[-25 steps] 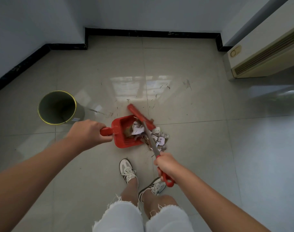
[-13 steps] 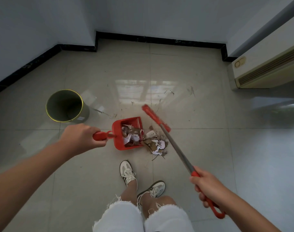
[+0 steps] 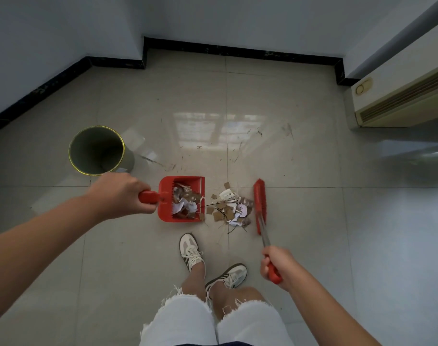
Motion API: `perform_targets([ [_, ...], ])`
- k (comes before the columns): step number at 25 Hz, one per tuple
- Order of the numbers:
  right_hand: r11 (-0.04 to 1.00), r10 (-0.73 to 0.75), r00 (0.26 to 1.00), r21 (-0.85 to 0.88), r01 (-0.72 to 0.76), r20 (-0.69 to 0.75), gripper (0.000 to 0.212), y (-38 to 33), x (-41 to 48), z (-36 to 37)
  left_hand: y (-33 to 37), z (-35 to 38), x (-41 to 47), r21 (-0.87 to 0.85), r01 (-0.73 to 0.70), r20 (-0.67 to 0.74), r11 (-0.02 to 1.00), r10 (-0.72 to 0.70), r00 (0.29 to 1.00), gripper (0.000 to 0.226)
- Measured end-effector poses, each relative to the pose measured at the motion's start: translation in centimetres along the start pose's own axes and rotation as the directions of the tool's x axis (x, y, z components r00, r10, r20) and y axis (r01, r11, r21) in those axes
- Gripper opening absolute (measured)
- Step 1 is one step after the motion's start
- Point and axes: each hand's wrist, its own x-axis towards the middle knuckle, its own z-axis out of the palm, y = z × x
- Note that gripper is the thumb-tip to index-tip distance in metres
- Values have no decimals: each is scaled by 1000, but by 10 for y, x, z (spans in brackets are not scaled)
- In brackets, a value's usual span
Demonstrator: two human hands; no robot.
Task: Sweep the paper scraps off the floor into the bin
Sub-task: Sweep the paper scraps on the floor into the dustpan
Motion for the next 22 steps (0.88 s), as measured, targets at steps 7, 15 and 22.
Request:
perform_targets([
  [7,996,18,993,-87,-7,117,15,-6,-29,61,20,11,22,-28,-83,51,996,84,995,48],
  [15,997,-38,957,-58,57,288,17,-8,-78,30,18,4,22,-24,-31,49,999,32,998,47],
  [22,971,-127,973,-175,162,193,18,10,-114,-62,5,10,-24,-128,92,50,987,-86,995,45],
])
